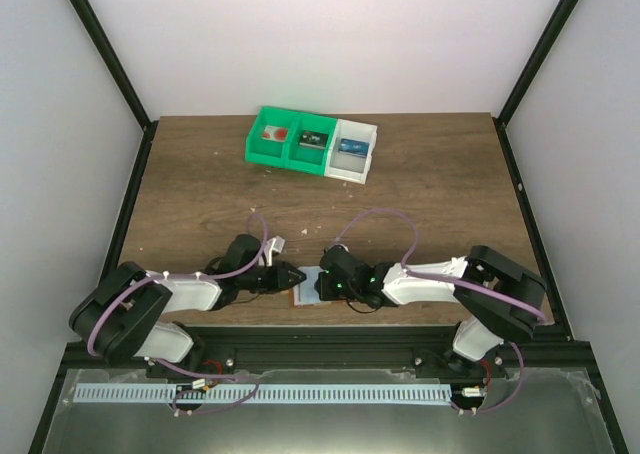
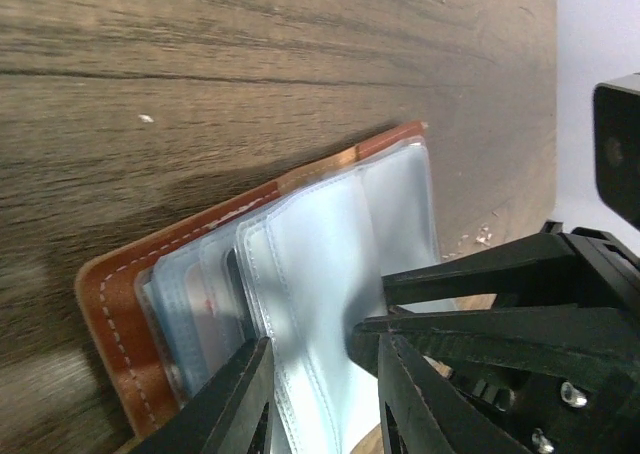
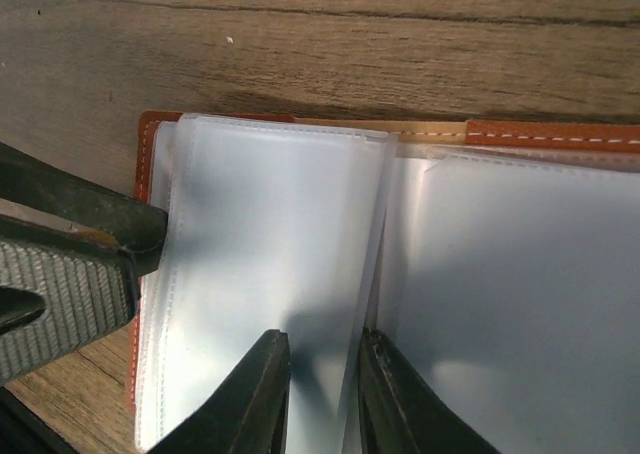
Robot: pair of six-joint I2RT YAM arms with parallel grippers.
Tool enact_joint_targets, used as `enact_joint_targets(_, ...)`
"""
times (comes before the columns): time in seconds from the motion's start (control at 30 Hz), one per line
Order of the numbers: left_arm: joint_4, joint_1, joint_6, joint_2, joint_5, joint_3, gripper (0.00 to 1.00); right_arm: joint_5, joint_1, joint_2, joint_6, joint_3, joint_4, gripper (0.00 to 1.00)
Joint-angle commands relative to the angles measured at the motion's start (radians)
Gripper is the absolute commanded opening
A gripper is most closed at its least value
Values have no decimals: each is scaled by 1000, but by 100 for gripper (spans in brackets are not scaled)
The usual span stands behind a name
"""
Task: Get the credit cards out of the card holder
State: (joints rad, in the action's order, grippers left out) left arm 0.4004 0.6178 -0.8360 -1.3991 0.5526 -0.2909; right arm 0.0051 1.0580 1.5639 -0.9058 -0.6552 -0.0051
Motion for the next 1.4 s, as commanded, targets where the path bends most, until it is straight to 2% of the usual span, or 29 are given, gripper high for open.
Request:
enact_joint_targets(0.0, 83, 2, -46, 7, 51, 19, 31, -11, 11, -3, -10, 28, 1, 21)
enact_joint_targets(0.23, 146, 10, -112, 16, 87, 35, 32, -24, 11, -15, -9, 52, 51, 21)
enact_joint_targets(0.63, 149, 28, -123, 16, 92, 12, 32, -17, 11, -72, -17, 84, 87, 22)
enact_joint_targets(0.8, 186, 34, -150, 24, 93, 4, 33, 14, 11, -175, -28, 115, 72, 26)
enact_joint_targets(0.97, 185, 80, -153, -44, 99, -79, 33, 56, 11, -278, -47, 166, 85, 31)
enact_joint_targets(1.17, 255, 131, -184, -108, 109, -124, 33, 95, 11, -456, -60, 223, 68, 32)
enact_joint_targets(1.37, 221, 109, -145, -81, 43, -98, 37, 76, 11, -591, -26, 272, 98, 31)
